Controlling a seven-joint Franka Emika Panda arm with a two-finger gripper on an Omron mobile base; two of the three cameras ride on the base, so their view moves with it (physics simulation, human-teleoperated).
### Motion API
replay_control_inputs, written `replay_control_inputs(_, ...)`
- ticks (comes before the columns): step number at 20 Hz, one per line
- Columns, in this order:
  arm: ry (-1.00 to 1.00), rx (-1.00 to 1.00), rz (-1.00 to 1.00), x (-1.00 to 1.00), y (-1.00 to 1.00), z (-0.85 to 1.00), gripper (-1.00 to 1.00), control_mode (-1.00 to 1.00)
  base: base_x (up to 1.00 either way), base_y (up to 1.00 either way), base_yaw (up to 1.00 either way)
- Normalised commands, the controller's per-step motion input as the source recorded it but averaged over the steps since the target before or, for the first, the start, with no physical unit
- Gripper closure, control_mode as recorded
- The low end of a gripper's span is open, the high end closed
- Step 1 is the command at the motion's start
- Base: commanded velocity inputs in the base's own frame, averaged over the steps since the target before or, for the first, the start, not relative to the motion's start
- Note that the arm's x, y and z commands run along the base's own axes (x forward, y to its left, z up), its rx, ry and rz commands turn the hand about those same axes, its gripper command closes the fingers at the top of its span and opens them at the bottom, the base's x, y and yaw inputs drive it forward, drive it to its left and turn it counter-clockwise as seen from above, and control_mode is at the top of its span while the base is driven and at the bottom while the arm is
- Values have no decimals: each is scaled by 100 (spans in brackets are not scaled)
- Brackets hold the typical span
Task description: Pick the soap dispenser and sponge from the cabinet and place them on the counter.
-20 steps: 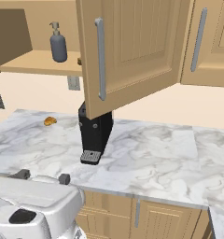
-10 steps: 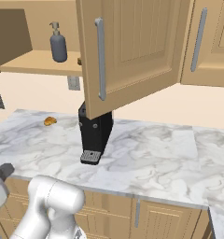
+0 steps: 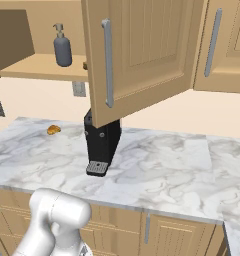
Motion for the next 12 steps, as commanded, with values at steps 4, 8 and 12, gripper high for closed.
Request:
replay_control_inputs(4,9,-26,-13,85,42,18,-100,-100,0,0,0)
replay_control_inputs(8,9,-8,-13,94,11,7,-100,-100,0,0,0)
replay_control_inputs(12,4,0,-7,90,-13,0,-100,-100,0,0,0)
